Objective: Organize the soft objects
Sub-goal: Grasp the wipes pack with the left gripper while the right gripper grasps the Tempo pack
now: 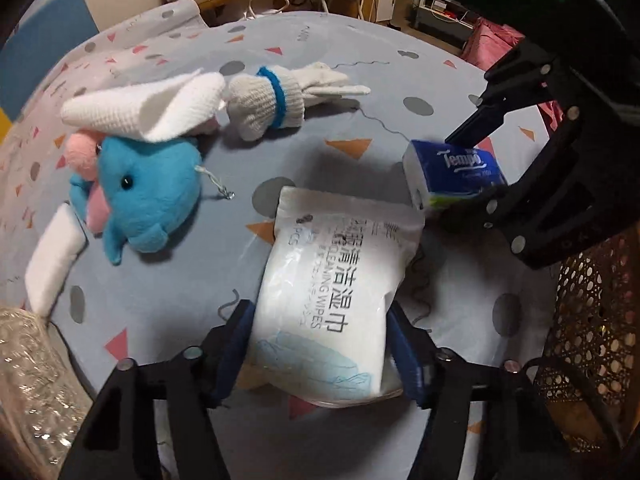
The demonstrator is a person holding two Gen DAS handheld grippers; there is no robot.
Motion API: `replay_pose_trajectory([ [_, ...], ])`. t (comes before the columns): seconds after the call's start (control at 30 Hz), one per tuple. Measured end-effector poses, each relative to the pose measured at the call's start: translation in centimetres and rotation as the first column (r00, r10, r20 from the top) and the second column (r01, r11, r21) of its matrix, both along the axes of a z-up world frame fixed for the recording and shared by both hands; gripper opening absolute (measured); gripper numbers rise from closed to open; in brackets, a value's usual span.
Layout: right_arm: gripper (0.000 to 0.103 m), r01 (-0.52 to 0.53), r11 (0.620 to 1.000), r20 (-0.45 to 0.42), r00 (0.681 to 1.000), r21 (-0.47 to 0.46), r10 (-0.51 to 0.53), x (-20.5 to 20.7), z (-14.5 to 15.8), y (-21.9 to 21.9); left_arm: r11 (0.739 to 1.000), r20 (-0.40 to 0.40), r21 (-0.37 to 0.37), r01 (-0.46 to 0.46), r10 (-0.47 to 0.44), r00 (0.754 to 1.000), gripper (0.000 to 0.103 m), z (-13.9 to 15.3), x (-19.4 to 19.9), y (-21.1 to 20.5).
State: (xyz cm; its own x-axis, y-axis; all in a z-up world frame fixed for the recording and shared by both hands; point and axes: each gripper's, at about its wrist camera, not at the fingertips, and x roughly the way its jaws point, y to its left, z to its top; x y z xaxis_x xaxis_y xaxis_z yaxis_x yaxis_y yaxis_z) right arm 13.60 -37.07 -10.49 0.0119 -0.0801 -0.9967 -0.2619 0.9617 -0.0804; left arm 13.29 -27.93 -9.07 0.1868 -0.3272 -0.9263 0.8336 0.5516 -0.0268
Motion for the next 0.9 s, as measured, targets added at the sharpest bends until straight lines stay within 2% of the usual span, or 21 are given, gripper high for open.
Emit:
replay_pose_trajectory([
  [0.1, 0.06, 0.014, 1.0, -0.004, 1.0, -0.003, -0.014, 0.3, 0.4, -0.8, 0.999, 0.009, -0.032, -0.02, 0.02, 1.0, 0.059, 0.2, -0.8, 1.3],
  [0.3, 0.06, 0.038, 0.999, 0.01, 0.999, -0.037, -0.038, 1.2, 1.4, -2.4, 0.985, 0.006, -0.07, -0.157, 0.158, 0.987, 0.055, 1.1, -1.9, 4.3],
  [0.4, 0.06, 0.037, 0.996, 0.003, 0.999, -0.079, -0.037, 1.3, 1.0, -1.5, 0.975, 0.025, -0.109, -0.196, 0.2, 0.98, 0.055, 2.8, -2.6, 5.5],
  [0.53, 0.06, 0.027, 0.998, 0.017, 1.0, -0.05, -0.026, 2.2, 1.0, 0.6, 0.951, 0.052, -0.182, -0.249, 0.262, 0.964, 0.056, 5.8, -2.6, 7.3],
  [0.67, 0.06, 0.092, 0.996, 0.027, 0.995, -0.011, -0.091, 3.6, 0.6, 1.4, 0.917, 0.105, -0.254, -0.308, 0.342, 0.934, 0.056, 9.0, -1.9, 9.6],
  [0.77, 0.06, 0.174, 0.982, 0.03, 0.984, 0.079, -0.177, 4.7, 0.8, 1.4, 0.885, 0.125, -0.294, -0.36, 0.409, 0.904, 0.056, 11.2, -1.3, 11.7],
  [0.9, 0.057, 0.244, 0.963, 0.035, 0.968, 0.116, -0.249, 5.6, 0.3, 2.1, 0.845, 0.141, -0.331, -0.42, 0.485, 0.863, 0.056, 12.8, -1.0, 14.2],
])
